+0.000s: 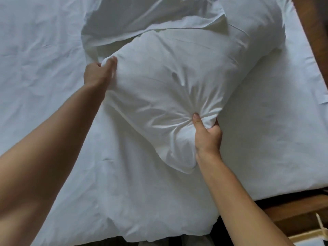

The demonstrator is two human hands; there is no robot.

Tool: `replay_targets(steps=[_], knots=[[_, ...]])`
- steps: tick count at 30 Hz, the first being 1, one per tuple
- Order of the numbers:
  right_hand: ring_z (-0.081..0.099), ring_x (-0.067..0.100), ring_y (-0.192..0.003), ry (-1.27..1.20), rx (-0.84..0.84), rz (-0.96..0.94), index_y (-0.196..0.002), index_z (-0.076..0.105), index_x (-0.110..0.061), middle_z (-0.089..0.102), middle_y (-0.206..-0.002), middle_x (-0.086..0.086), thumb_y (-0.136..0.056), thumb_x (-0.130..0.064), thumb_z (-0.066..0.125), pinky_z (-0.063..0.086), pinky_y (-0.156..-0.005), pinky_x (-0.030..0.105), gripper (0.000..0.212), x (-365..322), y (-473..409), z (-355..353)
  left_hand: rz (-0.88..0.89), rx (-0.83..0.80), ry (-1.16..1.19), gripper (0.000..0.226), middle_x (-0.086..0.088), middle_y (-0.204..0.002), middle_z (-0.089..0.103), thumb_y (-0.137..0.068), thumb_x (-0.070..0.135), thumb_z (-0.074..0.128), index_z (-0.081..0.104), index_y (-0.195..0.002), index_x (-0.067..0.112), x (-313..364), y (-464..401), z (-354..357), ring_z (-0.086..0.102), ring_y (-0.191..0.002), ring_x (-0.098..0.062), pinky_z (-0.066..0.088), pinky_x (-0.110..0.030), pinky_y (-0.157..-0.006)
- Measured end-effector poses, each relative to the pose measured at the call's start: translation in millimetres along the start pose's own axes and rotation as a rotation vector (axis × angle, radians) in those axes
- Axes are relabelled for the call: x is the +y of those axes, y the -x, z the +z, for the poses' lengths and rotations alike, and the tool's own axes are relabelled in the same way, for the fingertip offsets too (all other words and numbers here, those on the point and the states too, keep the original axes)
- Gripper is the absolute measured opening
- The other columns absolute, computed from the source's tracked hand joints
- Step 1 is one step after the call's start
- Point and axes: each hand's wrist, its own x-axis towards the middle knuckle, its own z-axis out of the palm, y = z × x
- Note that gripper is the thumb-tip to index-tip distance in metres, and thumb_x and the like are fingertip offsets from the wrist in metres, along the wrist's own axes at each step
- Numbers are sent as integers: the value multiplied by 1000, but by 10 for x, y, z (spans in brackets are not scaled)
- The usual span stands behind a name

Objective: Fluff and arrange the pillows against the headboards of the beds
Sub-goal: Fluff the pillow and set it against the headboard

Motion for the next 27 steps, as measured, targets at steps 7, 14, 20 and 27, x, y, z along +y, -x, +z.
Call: replay_targets(steps=[7,14,20,27], knots=[[72,10,-100,68,-84,-7,-102,71,-22,75,-100,-11,-90,-30,78,56,-96,32,17,42,57,-453,-170,-408,215,89,-5,-119,73,-71,86,66,63,-129,20,-210,364,28,73,-103,-30,60,-52,-88],[70,-3,-99,136,-110,2,-112,70,-21,74,-104,-14,-91,-30,77,53,-94,24,23,170,-100,-966,-99,-567,333,73,-1,-122,77,-77,69,76,66,-133,23,-447,704,177,74,-113,-27,60,-52,-93],[65,16,-122,284,-229,160,-145,49,-26,66,-134,-3,-66,-65,84,50,-109,43,95,450,-226,-1190,180,-279,136,54,0,-111,70,-86,49,75,60,-123,14,-172,1035,300,69,-98,-16,53,-31,-72],[27,23,-154,727,-256,-203,-162,17,-32,20,-169,1,-72,-39,88,35,-119,41,115,113,128,-1356,326,-291,18,50,0,-106,62,-93,41,65,48,-131,14,139,1778,299,64,-103,-30,57,-51,-89]])
